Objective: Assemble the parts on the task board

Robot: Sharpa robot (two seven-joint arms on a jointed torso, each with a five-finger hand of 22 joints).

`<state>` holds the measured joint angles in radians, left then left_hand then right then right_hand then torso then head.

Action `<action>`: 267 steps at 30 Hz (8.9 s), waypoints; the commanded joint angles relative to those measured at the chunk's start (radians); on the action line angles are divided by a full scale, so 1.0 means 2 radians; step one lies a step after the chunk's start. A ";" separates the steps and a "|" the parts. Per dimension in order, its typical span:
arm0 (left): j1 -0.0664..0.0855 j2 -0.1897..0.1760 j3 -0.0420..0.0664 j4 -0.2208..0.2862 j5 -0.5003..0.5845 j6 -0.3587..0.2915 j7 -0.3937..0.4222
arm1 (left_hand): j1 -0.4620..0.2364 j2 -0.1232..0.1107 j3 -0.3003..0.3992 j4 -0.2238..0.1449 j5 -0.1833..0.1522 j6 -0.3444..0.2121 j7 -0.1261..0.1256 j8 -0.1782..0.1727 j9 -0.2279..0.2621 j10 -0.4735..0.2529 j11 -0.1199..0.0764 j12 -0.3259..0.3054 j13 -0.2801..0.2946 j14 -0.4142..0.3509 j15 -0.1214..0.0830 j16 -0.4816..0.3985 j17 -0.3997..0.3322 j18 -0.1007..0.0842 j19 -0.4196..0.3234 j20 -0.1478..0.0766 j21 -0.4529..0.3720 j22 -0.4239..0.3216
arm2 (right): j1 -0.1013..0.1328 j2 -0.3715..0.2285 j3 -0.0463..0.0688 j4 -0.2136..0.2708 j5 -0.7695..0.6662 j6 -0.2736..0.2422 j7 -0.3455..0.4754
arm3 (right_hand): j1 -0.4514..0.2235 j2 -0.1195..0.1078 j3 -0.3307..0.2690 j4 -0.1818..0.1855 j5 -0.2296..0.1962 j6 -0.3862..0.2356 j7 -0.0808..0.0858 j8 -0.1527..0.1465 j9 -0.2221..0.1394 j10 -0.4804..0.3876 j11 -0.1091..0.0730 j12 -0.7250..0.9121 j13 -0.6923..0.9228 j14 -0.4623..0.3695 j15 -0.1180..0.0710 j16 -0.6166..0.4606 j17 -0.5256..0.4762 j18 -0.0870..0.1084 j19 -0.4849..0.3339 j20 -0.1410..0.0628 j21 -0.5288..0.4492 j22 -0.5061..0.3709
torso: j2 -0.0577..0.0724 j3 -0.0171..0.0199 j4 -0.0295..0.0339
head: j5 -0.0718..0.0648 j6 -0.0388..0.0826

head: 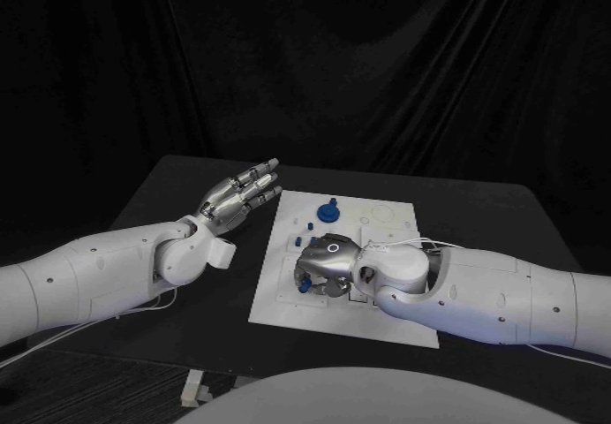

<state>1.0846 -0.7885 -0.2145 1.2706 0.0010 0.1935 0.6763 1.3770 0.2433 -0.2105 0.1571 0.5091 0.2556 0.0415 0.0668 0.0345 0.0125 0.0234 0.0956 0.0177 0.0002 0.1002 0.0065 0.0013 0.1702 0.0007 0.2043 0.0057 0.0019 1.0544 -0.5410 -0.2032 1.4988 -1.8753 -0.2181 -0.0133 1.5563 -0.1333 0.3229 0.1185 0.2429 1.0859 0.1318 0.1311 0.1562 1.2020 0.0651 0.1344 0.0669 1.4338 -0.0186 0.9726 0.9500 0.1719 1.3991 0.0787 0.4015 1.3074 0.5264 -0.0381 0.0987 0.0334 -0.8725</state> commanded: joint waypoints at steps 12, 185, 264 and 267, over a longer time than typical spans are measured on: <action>-0.002 0.003 0.001 -0.003 0.000 0.010 0.007 | 0.007 0.002 0.004 -0.001 0.002 0.004 0.005 0.001 0.001 -0.002 -0.001 -0.002 0.000 0.000 0.006 -0.003 -0.001 0.003 0.000 0.006 -0.002 0.001 | -0.004 -0.001 -0.002 -0.005 -0.005 0.001 -0.018 | -0.045 -0.015 -0.053 0.006 -0.049 -0.258 -0.051 -0.040 -0.052 -0.166 0.030 -0.033 -0.002 -0.033 0.013 -0.026 -0.026 0.000 -0.036 0.013 -0.068 0.016 | 0.000 -0.0001 0.0000 | 0.000 0.000; -0.024 0.012 0.001 -0.011 0.000 0.027 -0.004 | 0.012 0.007 0.010 -0.008 0.010 0.008 0.013 0.003 0.001 -0.003 0.006 0.000 0.000 0.000 0.014 0.000 0.000 0.002 0.001 0.014 -0.002 0.002 | 0.030 -0.124 -0.002 0.041 0.505 0.101 -0.282 | -0.322 0.042 -0.066 0.049 0.127 -0.029 -0.049 0.079 0.297 0.184 -0.053 0.718 0.752 0.055 -0.041 0.249 0.241 -0.039 0.017 -0.034 0.342 0.069 | 0.000 0.0000 0.0003 | -0.021 0.000; -0.026 0.015 0.001 -0.014 0.000 0.032 -0.015 | 0.011 0.009 0.012 -0.008 0.010 0.008 0.013 0.003 0.001 -0.003 0.006 0.000 0.000 0.001 0.020 0.001 0.001 0.002 0.001 0.018 -0.001 0.003 | 0.090 -0.250 -0.003 0.103 0.433 0.112 -0.286 | -0.269 0.063 -0.176 0.032 0.034 -0.029 -0.050 0.081 0.306 0.184 -0.054 0.718 0.752 0.055 -0.042 0.252 0.239 -0.040 0.022 -0.034 0.348 0.071 | 0.000 0.0000 0.0007 | -0.019 0.000; -0.026 0.015 0.001 -0.014 0.000 0.032 -0.015 | 0.011 0.009 0.012 -0.008 0.010 0.008 0.013 0.003 0.001 -0.003 0.006 0.000 0.000 0.001 0.020 0.001 0.001 0.002 0.001 0.018 -0.001 0.003 | 0.085 -0.254 -0.003 0.099 0.398 0.123 -0.289 | -0.264 0.064 -0.175 0.029 0.047 -0.029 -0.050 0.081 0.305 0.184 -0.054 0.718 0.752 0.055 -0.042 0.252 0.238 -0.040 0.022 -0.035 0.348 0.071 | -0.001 -0.0004 0.0009 | -0.020 0.000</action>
<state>1.0330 -0.7602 -0.2142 1.2416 -0.0009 0.2501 0.6370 1.3975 0.2558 -0.1940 0.1405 0.5266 0.2700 0.0627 0.0668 0.0359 0.0088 0.0270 0.0957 0.0183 0.0040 0.1324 0.0066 0.0030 0.1701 0.0005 0.2328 0.0058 0.0055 1.2329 -1.0443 -0.2084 1.7017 -0.9527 -0.0427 -0.5490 1.0196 -0.0033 -0.0286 0.1832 0.3282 1.0361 0.0317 0.2889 0.7668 1.4677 -0.0398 1.5673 1.3075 1.4667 -0.1034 1.4799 1.3079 0.0857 1.4437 0.0091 1.0997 1.3074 0.5260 -0.0376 0.0999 -0.0033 -0.8725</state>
